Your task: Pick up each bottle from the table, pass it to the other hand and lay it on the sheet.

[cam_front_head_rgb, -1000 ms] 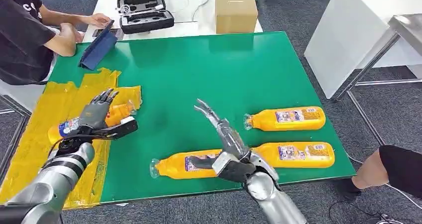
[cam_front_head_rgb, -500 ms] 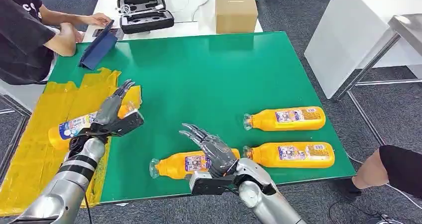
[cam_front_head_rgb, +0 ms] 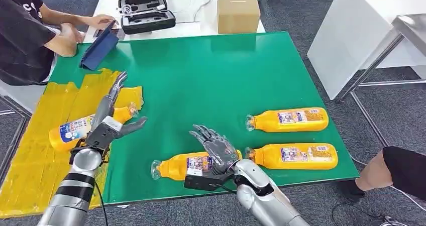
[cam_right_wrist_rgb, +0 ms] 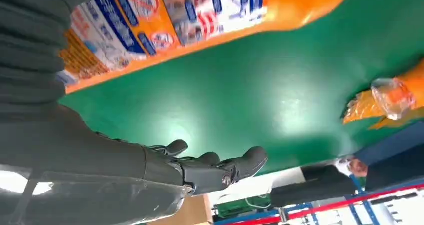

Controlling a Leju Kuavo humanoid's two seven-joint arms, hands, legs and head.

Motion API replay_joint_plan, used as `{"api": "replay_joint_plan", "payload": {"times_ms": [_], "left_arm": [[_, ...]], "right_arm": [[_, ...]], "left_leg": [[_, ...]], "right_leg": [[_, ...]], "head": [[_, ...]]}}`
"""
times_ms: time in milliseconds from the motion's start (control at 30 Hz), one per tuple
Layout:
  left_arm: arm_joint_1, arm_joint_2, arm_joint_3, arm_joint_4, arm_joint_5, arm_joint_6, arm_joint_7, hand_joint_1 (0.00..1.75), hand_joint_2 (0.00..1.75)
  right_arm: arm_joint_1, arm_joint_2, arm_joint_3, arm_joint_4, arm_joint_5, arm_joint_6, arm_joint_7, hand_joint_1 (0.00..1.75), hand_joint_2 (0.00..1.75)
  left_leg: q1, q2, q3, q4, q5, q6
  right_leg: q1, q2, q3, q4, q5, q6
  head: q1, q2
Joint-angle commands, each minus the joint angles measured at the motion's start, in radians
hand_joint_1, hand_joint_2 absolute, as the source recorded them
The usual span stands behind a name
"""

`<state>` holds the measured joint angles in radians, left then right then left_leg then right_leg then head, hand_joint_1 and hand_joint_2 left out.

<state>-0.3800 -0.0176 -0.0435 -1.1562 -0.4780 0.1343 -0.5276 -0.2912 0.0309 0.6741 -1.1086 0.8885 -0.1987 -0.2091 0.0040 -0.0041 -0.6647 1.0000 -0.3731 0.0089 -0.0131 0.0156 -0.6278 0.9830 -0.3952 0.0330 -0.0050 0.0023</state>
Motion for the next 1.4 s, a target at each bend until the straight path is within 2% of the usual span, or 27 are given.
{"api": "replay_joint_plan", "payload": {"times_ms": [33,167,367,467,600,900,933,1000,1100,1167,1200,1400], "left_arm": [[0.005,-0.009,0.010,-0.034,0.004,-0.009,0.001,0.00,1.75],[0.022,-0.023,0.042,-0.074,0.081,-0.048,-0.017,0.00,1.75],[0.006,-0.028,0.015,-0.095,0.060,-0.041,-0.002,0.00,1.75],[-0.002,-0.027,-0.014,-0.093,0.024,-0.014,0.025,0.00,1.75],[-0.001,-0.031,-0.029,-0.091,0.019,-0.013,0.026,0.00,1.75],[0.001,-0.041,-0.050,-0.061,0.007,0.008,0.038,0.00,1.75],[0.002,-0.043,-0.047,-0.060,0.010,0.006,0.038,0.00,1.75],[0.003,-0.044,-0.046,-0.057,0.012,0.004,0.038,0.00,1.75],[0.002,-0.045,-0.046,-0.056,0.013,0.004,0.038,0.00,1.75],[0.002,-0.045,-0.046,-0.056,0.013,0.004,0.038,0.00,1.75],[0.002,-0.045,-0.046,-0.055,0.013,0.003,0.038,0.00,1.75],[0.001,-0.047,-0.045,-0.048,0.017,0.000,0.039,0.00,1.75]], "right_arm": [[-0.053,0.001,0.038,0.101,0.001,-0.003,0.006,0.00,1.75],[-0.058,0.002,0.041,0.131,0.044,0.000,0.045,0.00,1.75],[-0.087,0.010,0.034,0.213,0.062,0.009,0.063,0.00,1.75],[-0.101,0.018,0.028,0.267,0.112,-0.014,0.119,0.00,1.75],[-0.107,0.020,0.020,0.292,0.123,-0.014,0.131,0.00,1.75],[-0.135,0.031,-0.005,0.384,0.209,-0.029,0.204,0.00,1.75],[-0.137,0.036,-0.013,0.396,0.225,-0.032,0.222,0.05,1.75],[-0.142,0.037,-0.022,0.411,0.230,-0.024,0.230,0.37,1.75],[-0.144,0.035,-0.024,0.414,0.231,-0.024,0.229,0.37,1.75],[-0.144,0.035,-0.024,0.414,0.231,-0.024,0.229,0.38,1.75],[-0.145,0.036,-0.027,0.419,0.231,-0.022,0.232,0.49,1.75],[-0.155,0.039,-0.033,0.444,0.239,-0.012,0.241,0.58,1.75]], "left_leg": [[0.000,0.000,0.006,0.000,-0.002,-0.001],[0.000,0.001,0.005,0.000,-0.002,0.000],[0.000,0.000,0.004,0.000,-0.001,0.000],[0.000,-0.001,0.003,0.000,-0.001,0.000],[0.000,-0.002,0.008,0.000,-0.002,-0.001],[0.000,-0.002,0.007,-0.001,-0.001,0.000],[0.000,-0.002,0.010,-0.001,-0.002,0.000],[0.000,-0.003,0.010,-0.001,-0.002,0.000],[0.000,-0.002,0.006,-0.001,0.000,0.000],[0.000,-0.003,0.009,-0.001,-0.001,0.000],[0.000,-0.002,0.007,-0.001,0.000,0.000],[0.000,-0.002,0.008,-0.001,0.000,0.000]], "right_leg": [[0.001,-0.001,0.006,0.000,-0.002,-0.001],[0.000,0.000,0.005,0.000,-0.001,-0.001],[0.000,-0.001,0.005,0.000,-0.001,-0.001],[0.000,-0.002,0.003,-0.001,-0.001,-0.001],[0.001,-0.004,0.009,-0.001,-0.003,-0.002],[0.001,-0.004,0.008,-0.002,-0.002,-0.001],[0.000,-0.004,0.010,-0.002,-0.002,-0.001],[0.001,-0.004,0.010,-0.002,-0.002,-0.001],[0.000,-0.003,0.006,-0.001,-0.001,-0.001],[0.000,-0.004,0.009,-0.002,-0.002,-0.001],[0.000,-0.003,0.007,-0.002,-0.001,-0.001],[0.000,-0.003,0.008,-0.001,-0.001,-0.001]], "head": [[0.000,0.000],[0.000,0.000],[0.000,0.000],[0.000,0.000],[-0.001,0.000],[0.000,0.000],[0.000,0.000],[0.000,0.000],[0.000,0.000],[0.000,0.000],[0.000,0.000],[0.000,0.000]]}}
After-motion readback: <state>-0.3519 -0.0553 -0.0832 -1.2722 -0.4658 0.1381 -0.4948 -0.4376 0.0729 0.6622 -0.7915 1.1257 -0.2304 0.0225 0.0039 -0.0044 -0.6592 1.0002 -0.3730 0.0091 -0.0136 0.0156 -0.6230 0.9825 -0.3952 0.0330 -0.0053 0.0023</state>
